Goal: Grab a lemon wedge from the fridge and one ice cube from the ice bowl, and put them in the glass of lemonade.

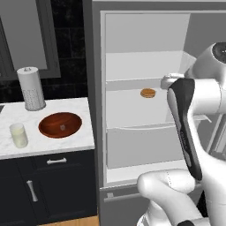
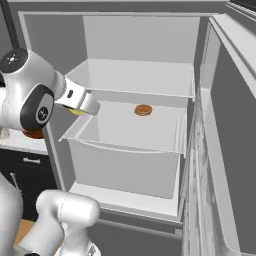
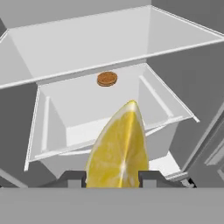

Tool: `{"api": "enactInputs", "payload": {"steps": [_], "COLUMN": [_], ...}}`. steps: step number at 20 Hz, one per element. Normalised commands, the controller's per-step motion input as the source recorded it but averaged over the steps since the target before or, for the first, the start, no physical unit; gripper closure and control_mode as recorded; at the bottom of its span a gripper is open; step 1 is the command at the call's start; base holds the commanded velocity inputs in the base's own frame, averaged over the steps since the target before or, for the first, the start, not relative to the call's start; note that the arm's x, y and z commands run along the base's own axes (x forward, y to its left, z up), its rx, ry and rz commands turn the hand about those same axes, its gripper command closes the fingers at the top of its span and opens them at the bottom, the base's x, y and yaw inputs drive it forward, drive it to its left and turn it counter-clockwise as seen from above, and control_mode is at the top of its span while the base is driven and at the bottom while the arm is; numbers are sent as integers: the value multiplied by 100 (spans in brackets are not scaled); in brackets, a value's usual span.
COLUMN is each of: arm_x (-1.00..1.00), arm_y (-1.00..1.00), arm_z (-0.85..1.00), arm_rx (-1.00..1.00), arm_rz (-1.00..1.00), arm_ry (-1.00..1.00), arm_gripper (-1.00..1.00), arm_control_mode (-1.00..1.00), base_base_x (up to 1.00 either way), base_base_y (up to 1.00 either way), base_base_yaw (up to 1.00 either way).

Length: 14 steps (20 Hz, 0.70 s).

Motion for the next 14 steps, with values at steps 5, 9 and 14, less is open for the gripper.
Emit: {"api": "enactInputs", "payload": {"steps": [5,9,14], "arm_x": [-65,-46,-16], "arm_y": [10,15,7], "arm_z": [-44,-13,-2], "arm_rx": [0,0,0], "arm_rz": [1,0,0], "arm_ry": [0,5,2], "arm_gripper": [100,100,100], "arm_control_mode": [-100,-100,-100], "base_base_x": [0,0,0], "base_base_y": [0,0,0], "base_base_yaw": [0,0,0]}}
